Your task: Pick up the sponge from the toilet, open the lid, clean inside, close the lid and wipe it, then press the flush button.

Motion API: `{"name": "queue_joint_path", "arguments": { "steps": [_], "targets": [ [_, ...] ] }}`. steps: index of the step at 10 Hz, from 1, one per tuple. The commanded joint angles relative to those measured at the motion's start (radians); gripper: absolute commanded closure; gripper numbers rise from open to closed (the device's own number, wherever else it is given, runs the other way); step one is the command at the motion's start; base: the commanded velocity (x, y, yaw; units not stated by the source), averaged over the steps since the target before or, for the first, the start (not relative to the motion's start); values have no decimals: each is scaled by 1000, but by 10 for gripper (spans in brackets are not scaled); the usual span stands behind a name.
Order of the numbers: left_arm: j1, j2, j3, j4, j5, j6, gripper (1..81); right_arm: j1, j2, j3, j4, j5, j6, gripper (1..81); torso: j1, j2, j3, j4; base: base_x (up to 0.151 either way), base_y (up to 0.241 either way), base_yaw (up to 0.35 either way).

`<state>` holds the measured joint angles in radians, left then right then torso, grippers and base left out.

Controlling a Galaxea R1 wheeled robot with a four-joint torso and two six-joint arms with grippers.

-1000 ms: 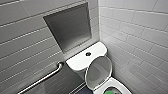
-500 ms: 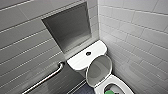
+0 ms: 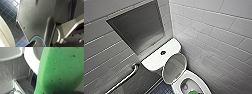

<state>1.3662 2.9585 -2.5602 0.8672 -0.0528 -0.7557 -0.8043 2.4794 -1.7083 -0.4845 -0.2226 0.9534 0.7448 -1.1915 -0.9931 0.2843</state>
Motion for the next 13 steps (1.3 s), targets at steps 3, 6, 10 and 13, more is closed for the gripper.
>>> {"name": "queue_joint_path", "arguments": {
  "steps": [3, 6, 10, 13],
  "targets": [
    [5, -21, -2, -5, 50, 3, 10, 36, 0, 38, -13, -23, 2, 811, -98, 152, 146, -8, 0, 0, 0],
    [-5, -35, 0, -17, -39, 1, 10, -10, -12, 32, -11, -23, 1, 811, -167, 257, 254, -8, 0, 0, 0],
    [-51, -53, 60, -60, -55, -4, 10, -128, -119, -31, -8, 41, -2, 811, -256, 389, 293, -8, 0, 0, 0],
    [-89, -93, 141, -143, -59, -4, 10, -246, -133, -124, -6, 51, -8, 811, -255, 386, 314, -8, 0, 0, 0]
  ]
}}
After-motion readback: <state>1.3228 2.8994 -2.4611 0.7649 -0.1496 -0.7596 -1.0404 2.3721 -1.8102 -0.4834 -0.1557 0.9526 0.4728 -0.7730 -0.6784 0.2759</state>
